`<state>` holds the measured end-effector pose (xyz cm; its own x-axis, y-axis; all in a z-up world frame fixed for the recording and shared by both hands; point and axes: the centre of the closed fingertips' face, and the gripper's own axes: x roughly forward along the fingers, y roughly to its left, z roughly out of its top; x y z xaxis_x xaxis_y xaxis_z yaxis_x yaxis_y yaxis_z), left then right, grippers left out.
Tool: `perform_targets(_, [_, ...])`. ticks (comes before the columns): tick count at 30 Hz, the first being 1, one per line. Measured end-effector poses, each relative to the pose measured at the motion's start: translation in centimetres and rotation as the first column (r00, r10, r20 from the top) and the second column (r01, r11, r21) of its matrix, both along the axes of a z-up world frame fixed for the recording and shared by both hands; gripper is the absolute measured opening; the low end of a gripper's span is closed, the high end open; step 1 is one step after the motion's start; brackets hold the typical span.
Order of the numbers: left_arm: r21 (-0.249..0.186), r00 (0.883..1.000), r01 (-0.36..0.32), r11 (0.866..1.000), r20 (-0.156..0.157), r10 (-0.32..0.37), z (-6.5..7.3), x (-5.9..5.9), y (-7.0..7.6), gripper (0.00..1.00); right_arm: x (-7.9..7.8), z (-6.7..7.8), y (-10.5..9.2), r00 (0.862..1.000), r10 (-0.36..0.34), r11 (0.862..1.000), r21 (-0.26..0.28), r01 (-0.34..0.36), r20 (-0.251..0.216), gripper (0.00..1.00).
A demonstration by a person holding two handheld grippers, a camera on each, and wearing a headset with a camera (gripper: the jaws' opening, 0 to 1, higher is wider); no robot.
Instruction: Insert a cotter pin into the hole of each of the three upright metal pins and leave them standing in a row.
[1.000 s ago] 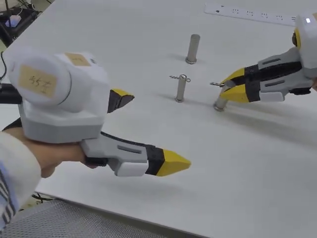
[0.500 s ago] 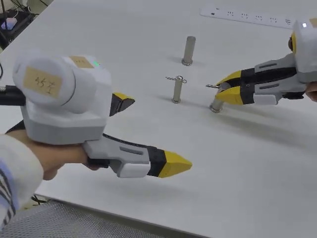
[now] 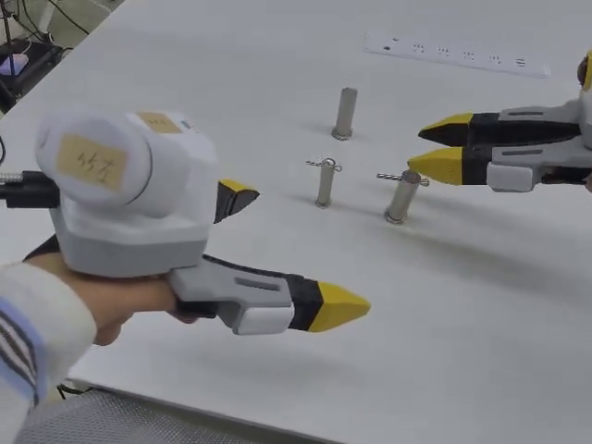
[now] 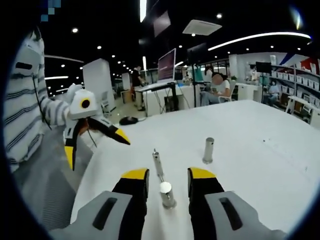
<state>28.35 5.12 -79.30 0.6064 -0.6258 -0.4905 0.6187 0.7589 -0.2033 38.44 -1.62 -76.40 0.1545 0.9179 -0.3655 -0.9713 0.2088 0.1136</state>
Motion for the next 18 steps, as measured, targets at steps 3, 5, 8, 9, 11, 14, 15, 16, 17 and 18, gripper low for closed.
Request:
perform_targets(3, [-0.005,1.000,-0.002,1.000,-0.002,0.002,0.2,0.1,-0.2,0.96,-0.7,0.8,-0.4,1.000,-0.024,0.999,0.029,0.024,-0.008,0.33])
perform_targets(5, [-0.001,1.000,-0.003,1.000,0.005,0.003,0.3,0.2,-0.2,0.95,-0.9,1.2,-0.9,0.999,-0.053,0.998,0.035,0.053,0.001,0.35])
perform_targets(8, [0.000,1.000,-0.011,1.000,0.016,0.011,0.7,0.4,-0.1,0.93,-1.0,1.7,-1.6,0.995,-0.103,0.994,0.044,0.102,0.017,0.45])
perform_targets(9, [-0.009,1.000,-0.015,1.000,0.021,0.015,1.0,0.5,0.0,0.92,-1.0,1.9,-1.9,0.991,-0.130,0.990,0.058,0.129,0.015,0.46])
perform_targets(11, [-0.015,1.000,-0.018,1.000,0.023,0.018,1.2,0.6,0.1,0.93,-1.2,1.9,-2.7,0.987,-0.162,0.986,0.054,0.161,0.013,0.51])
perform_targets(14, [-0.015,0.999,-0.030,0.999,0.028,0.030,1.5,0.8,0.5,0.93,-1.8,1.8,-3.5,0.982,-0.191,0.981,0.046,0.191,0.001,0.55])
perform_targets(15, [-0.027,0.999,-0.038,0.999,0.034,0.039,1.9,0.9,0.7,0.94,-2.0,1.7,-3.7,0.979,-0.202,0.979,0.042,0.202,-0.002,0.57])
perform_targets(16, [-0.032,0.998,-0.044,0.999,0.040,0.046,2.1,1.0,0.9,0.94,-2.2,1.7,-4.1,0.977,-0.213,0.976,0.038,0.213,-0.004,0.60])
perform_targets(17, [-0.033,0.997,-0.051,0.998,0.047,0.053,2.3,1.2,1.0,0.94,-2.4,1.7,-4.3,0.975,-0.224,0.974,0.039,0.224,-0.008,0.61])
perform_targets(18, [-0.032,0.997,-0.056,0.998,0.056,0.058,2.5,1.3,1.2,0.94,-2.6,1.7,-4.6,0.971,-0.240,0.970,0.039,0.240,-0.012,0.64])
